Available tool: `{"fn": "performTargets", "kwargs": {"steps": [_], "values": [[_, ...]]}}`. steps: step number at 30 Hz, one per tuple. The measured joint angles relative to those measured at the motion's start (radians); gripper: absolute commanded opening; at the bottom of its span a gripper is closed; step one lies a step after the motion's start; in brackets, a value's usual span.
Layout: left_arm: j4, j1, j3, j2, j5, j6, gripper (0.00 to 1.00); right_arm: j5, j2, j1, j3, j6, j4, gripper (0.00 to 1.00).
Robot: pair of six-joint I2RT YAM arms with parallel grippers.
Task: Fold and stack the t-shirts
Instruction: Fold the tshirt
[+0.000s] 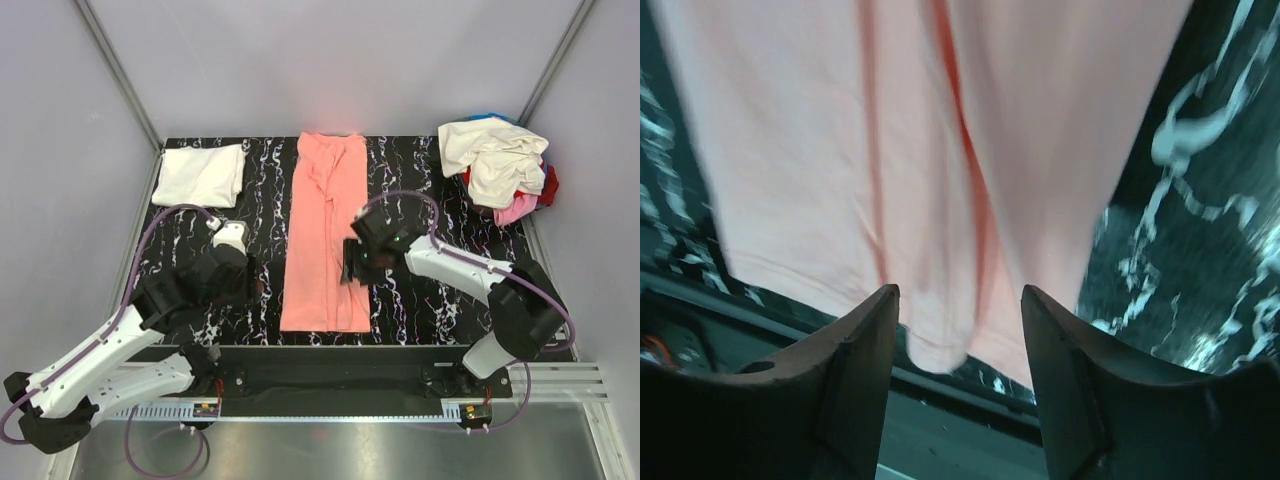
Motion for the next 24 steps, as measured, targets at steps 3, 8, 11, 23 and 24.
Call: {"fn": "performTargets", "kwargs": {"steps": [3,8,11,23,24], "values": [[0.032,0.001,-0.055,-0.036,-0.013,0.028,0.54,-0.025,0.0,0.069,-0.136,0.067,0.014,0.58],[0.048,0.001,-0.08,-0.087,-0.034,0.041,0.57,-0.03,0.0,0.098,-0.2,0.128,0.056,0.57],[0.063,0.001,-0.087,-0.123,-0.04,0.042,0.56,-0.031,-0.001,0.1,-0.2,0.144,0.09,0.56],[0.067,0.002,-0.089,-0.078,-0.058,0.043,0.55,-0.013,-0.015,0.129,-0.128,0.157,0.061,0.56],[0.067,0.002,-0.089,-0.079,-0.059,0.043,0.56,-0.009,-0.015,0.13,-0.125,0.157,0.058,0.56]]}}
